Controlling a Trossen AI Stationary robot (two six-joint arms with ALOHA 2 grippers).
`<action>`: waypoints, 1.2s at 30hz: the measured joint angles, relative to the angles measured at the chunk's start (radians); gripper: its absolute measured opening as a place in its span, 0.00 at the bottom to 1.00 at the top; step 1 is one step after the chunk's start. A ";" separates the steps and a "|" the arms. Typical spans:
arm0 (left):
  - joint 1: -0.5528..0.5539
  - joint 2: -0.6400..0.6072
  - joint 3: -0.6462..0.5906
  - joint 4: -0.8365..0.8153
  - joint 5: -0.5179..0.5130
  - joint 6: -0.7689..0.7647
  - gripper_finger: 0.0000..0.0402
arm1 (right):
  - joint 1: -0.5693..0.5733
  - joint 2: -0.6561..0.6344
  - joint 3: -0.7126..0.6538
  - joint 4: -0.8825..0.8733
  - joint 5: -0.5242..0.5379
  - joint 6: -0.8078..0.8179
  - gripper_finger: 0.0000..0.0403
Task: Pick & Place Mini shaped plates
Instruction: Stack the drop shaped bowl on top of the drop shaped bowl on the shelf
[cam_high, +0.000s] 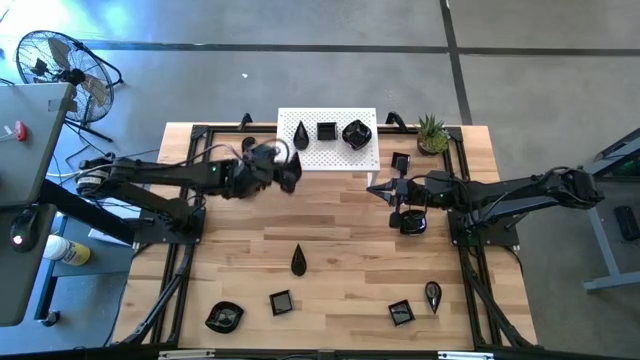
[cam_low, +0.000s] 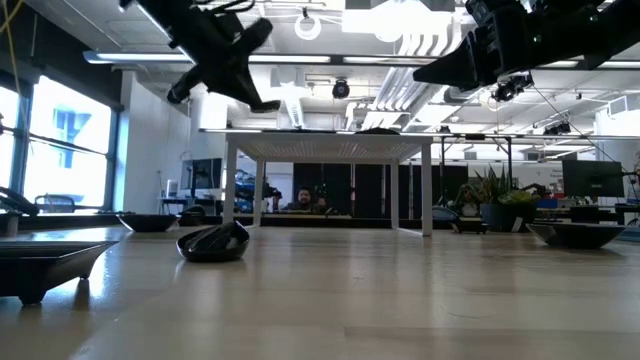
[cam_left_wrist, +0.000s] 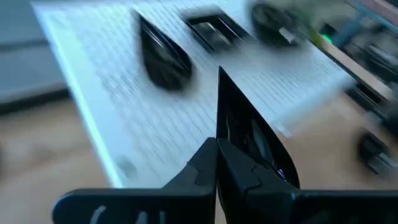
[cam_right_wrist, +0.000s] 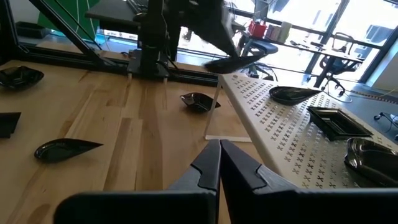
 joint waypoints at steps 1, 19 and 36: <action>0.024 0.004 0.000 0.022 -0.022 0.019 0.00 | 0.000 0.000 0.000 0.000 0.000 0.000 0.01; 0.256 0.215 0.001 0.393 0.037 0.275 0.00 | 0.000 0.000 0.000 -0.002 0.000 0.000 0.00; 0.253 0.227 0.000 0.412 0.022 0.282 0.00 | 0.000 0.000 0.000 -0.004 0.000 0.000 0.01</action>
